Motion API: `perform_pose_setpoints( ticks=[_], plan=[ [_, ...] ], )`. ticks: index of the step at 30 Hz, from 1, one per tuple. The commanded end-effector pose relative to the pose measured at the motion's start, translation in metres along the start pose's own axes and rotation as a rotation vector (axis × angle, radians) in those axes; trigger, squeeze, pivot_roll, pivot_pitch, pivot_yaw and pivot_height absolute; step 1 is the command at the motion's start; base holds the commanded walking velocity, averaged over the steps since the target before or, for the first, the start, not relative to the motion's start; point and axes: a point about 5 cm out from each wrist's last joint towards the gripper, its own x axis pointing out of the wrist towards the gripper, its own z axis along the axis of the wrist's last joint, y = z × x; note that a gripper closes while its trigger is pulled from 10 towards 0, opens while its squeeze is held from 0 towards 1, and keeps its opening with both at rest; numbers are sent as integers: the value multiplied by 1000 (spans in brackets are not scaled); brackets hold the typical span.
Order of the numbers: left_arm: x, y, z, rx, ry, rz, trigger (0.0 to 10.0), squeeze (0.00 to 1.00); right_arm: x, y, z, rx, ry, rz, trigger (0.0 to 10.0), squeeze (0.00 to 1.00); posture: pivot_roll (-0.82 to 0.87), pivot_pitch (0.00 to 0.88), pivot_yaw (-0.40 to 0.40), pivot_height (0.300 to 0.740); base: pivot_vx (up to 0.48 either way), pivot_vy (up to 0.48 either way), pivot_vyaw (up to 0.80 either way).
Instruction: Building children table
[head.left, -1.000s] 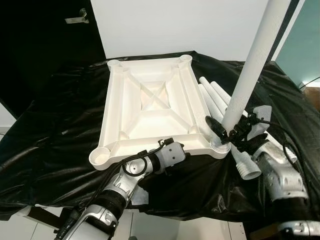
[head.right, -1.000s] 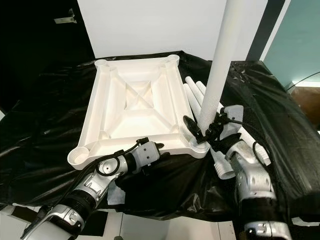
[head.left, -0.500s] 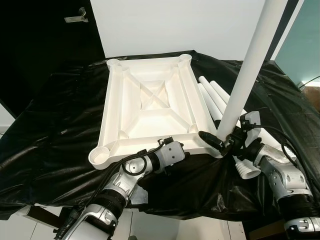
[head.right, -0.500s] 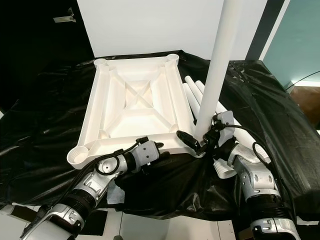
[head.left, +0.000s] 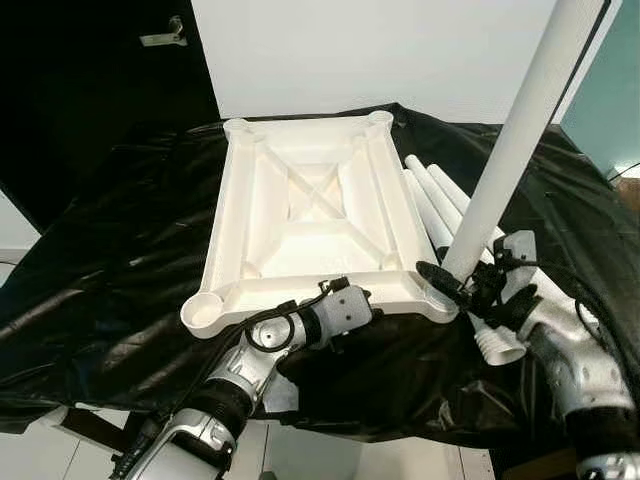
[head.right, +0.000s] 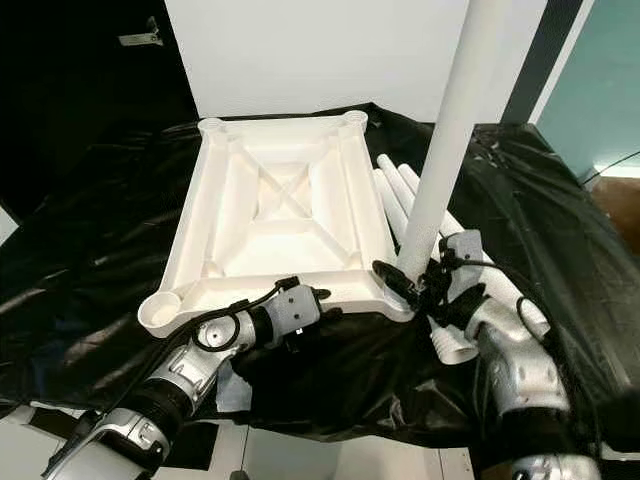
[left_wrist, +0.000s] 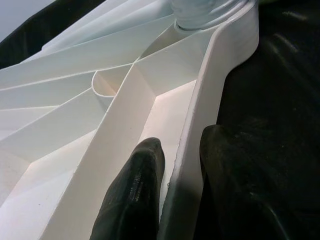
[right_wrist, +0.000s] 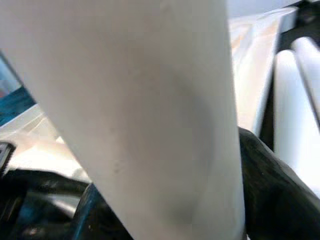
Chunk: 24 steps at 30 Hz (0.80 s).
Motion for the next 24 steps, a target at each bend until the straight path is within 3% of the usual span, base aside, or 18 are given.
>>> perform_pose_setpoints(
  ticks=[1, 3, 4, 8, 18, 19, 20, 21, 22, 23, 24],
  plan=[
    [-8, -24, -37, -90, 172, -49, 10000, 0, 1, 20, -23, 65, 65, 17, 0, 0, -20, 27, -14, 740, 0, 0, 0],
    [-8, -26, -37, -93, 172, -51, 10000, 0, 0, 30, -33, 103, 24, -190, 0, 0, -19, 28, -12, 740, 0, 0, 0],
    [-8, -26, -37, -93, 172, -51, 10000, 0, 0, 30, -33, 103, 24, -190, 0, 0, -19, 28, -12, 740, 0, 0, 0],
    [-8, -28, -36, -91, 166, -62, 10000, 0, 0, 42, -38, 64, -54, -492, 0, 0, -14, 25, -5, 740, 0, 0, 0],
    [-10, -26, -37, -80, 171, -75, 10000, 0, 4, 41, -36, 38, -77, -599, 0, 0, -19, 20, 4, 740, 0, 0, 0],
    [-9, -26, -37, -80, 170, -74, 10000, 0, 6, 44, -34, 24, -82, -585, 4588, 0, -20, 21, 4, 740, 0, 0, 0],
    [-9, -26, -37, -80, 170, -74, 10000, 0, 6, 44, -34, 24, -82, -585, 4588, 0, -20, 21, 4, 740, 0, 0, 0],
    [-8, -25, -36, -81, 164, -69, 10000, 0, 9, 46, -31, 6, -85, -572, 10000, 0, -23, 24, 3, 740, 0, 0, 0],
    [-8, -25, -36, -81, 164, -69, 10000, 0, 9, 46, -31, 6, -85, -572, 10000, 0, -23, 24, 3, 740, 0, 0, 0],
    [-6, -25, -34, -83, 160, -67, 10000, 0, 11, 49, -30, -3, -97, -558, 10000, 1000, -24, 24, 1, 740, 0, 0, 0],
    [-6, -27, -34, -85, 158, -70, 10000, 0, 13, 53, -29, -17, -98, -522, 10000, 1000, -26, 23, 1, 740, 0, 0, 0]
  ],
)
